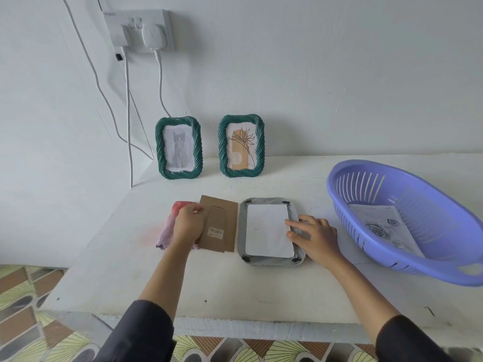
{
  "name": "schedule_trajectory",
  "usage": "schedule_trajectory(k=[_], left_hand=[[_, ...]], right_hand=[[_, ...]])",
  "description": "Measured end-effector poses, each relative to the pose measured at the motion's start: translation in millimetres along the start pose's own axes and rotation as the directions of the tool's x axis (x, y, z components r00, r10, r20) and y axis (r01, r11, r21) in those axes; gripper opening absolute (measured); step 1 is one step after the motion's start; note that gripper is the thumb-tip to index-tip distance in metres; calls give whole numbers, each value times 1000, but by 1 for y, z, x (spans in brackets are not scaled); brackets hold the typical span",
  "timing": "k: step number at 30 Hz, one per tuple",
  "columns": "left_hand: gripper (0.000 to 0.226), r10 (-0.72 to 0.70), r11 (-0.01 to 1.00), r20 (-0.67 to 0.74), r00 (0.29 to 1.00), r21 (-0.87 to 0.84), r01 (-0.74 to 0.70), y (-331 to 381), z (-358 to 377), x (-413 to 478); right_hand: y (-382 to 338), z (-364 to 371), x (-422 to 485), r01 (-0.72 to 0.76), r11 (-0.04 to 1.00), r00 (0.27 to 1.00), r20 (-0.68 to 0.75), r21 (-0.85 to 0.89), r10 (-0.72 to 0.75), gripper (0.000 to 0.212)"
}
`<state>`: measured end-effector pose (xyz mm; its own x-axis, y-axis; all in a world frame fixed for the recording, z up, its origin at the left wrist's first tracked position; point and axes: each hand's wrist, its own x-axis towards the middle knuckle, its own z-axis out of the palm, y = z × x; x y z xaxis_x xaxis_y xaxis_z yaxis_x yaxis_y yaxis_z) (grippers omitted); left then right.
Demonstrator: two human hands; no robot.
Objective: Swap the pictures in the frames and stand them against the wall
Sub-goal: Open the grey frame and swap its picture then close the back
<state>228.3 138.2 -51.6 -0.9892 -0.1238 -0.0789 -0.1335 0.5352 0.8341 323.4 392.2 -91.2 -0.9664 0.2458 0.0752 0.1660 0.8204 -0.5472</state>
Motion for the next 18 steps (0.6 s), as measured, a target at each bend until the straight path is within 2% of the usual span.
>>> schedule_trajectory(k=[5,12,18], left_hand=[[38,-4,986,60,998,167,-6,-4,5,-3],[36,57,928,40,998,367,-68,-4,12,-8],[33,115,882,42,992,456,-122,-10,12,-8]], right_hand=[[0,1,0,4,1000,1000,-7,0,-4,34],[1,1,-1,6,1000,1000,-8,3,-6,33],[0,0,-1,7,1000,1000,-6,5,-7,33]])
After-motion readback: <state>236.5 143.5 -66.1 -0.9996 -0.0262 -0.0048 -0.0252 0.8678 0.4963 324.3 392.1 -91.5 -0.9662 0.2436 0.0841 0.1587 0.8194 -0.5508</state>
